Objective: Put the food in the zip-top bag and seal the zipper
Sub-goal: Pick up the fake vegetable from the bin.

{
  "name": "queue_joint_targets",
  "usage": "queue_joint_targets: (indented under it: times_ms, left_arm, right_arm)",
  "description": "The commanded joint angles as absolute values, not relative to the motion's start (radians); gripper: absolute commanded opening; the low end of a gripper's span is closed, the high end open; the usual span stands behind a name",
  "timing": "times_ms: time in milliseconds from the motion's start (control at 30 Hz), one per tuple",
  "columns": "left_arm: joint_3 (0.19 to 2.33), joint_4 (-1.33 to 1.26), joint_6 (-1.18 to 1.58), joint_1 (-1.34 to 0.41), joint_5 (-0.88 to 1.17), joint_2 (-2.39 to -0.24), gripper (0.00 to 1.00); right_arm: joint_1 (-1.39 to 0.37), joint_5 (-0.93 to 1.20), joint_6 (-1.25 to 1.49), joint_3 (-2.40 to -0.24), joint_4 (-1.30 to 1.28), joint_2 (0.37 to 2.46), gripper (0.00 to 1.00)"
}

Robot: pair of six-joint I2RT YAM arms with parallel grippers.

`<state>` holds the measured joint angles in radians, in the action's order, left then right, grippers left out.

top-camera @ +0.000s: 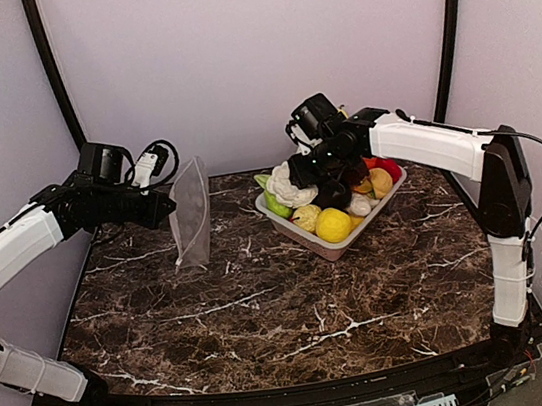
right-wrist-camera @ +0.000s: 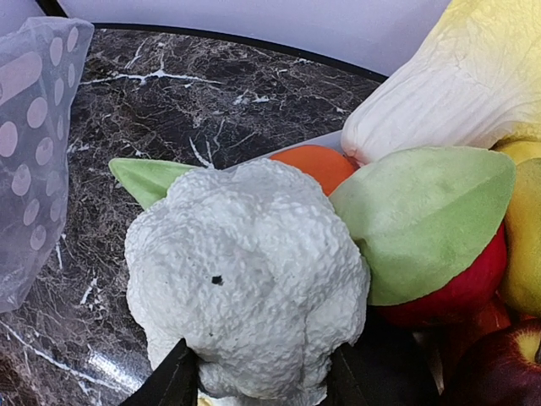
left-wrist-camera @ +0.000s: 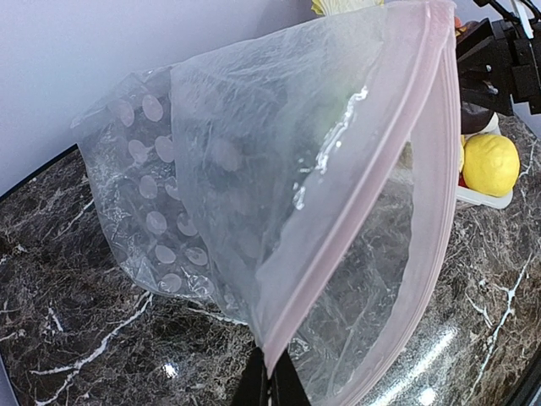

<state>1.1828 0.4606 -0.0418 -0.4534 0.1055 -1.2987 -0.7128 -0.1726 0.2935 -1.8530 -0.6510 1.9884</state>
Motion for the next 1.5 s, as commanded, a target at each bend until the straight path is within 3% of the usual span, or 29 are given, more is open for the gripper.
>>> queue_joint_targets:
  times_ms: [0,367,600,1200,1467]
  left_arm:
    - [1.167,0.457,-0.051,-0.448,0.118,-1.299,0.01]
    - [1.167,0.457,-0.053,-0.448,0.119,-1.301,0.01]
    - [1.167,0.457,-0.052,-0.447,0.121,-1.301,0.01]
    - [1.166,0.456,-0.049,-0.448,0.127,-1.3,0.01]
    - [1.161,0.433,-0.014,-0.448,0.239,-1.32,0.01]
  right_arm:
    - [-0.698,-0.178,0.305,-1.874,-0.655,2.003,0.45]
    - [-0.698,-0.174,0.313,-1.862,-0.636,1.975,0.14]
    - [-0.698,-0.161,0.319,-1.829,-0.599,1.93,0.0]
    - [-0.701,-0.037,0.307,-1.738,-0.496,1.777,0.0]
    - [-0.77,0.099,0.198,-1.611,-0.39,1.607,0.0]
